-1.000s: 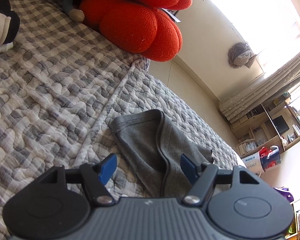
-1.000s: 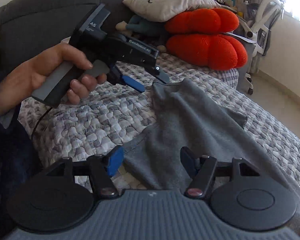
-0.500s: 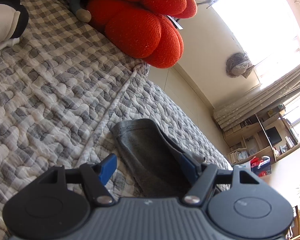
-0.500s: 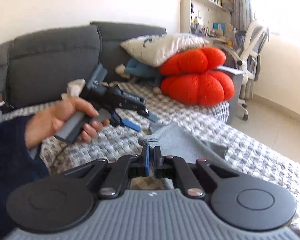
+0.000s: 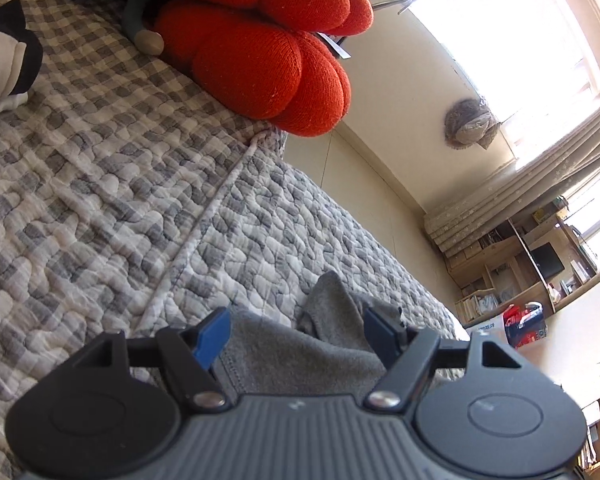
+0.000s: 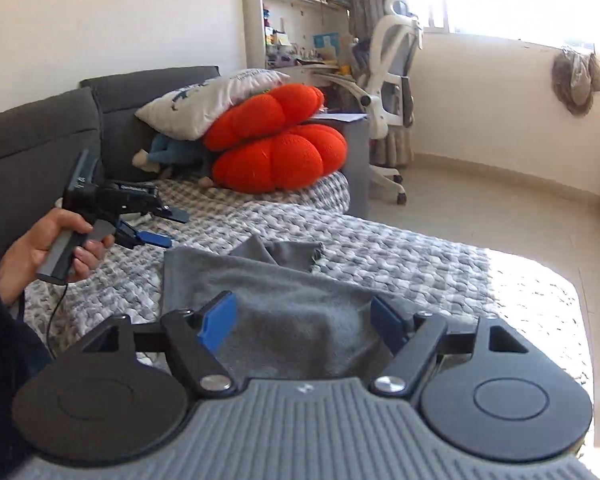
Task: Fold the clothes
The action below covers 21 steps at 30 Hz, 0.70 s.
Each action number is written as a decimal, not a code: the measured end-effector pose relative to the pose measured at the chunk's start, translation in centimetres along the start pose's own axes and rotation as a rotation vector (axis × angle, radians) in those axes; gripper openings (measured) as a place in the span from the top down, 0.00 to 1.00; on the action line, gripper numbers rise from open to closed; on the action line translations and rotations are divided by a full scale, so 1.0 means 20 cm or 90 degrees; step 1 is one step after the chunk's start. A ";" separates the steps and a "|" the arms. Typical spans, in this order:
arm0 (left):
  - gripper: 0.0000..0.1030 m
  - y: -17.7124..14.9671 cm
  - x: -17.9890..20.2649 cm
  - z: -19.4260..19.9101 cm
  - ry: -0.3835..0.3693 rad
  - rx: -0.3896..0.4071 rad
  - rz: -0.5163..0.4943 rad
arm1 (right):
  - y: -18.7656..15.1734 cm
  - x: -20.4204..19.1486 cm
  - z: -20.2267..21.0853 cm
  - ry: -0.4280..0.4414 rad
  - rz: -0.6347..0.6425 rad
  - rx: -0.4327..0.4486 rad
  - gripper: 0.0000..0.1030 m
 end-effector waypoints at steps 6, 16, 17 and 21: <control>0.26 -0.07 0.03 -0.12 0.060 -0.042 -0.119 | -0.12 0.41 -0.12 -0.192 -0.132 -0.071 0.25; 0.99 -0.21 0.21 -0.16 0.037 -0.088 -0.272 | -0.29 0.84 -0.18 -0.240 -0.244 -0.100 0.87; 0.99 -0.24 0.23 -0.14 0.013 -0.098 -0.267 | -0.25 0.81 -0.15 -0.226 -0.238 -0.083 0.91; 1.00 -0.43 0.51 -0.02 -0.206 -0.161 -0.296 | 0.01 0.64 0.07 -0.153 -0.198 0.076 0.91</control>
Point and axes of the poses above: each gripper's, at about its wrist camera, not at the fingertips, and z roughly against the way its jaws point, x to its right, y to its top, the point moved 9 cm from there along -z, roughly the way its jaws point, and after that the axes turned 5 degrees about -z, right-handed, at the moved point
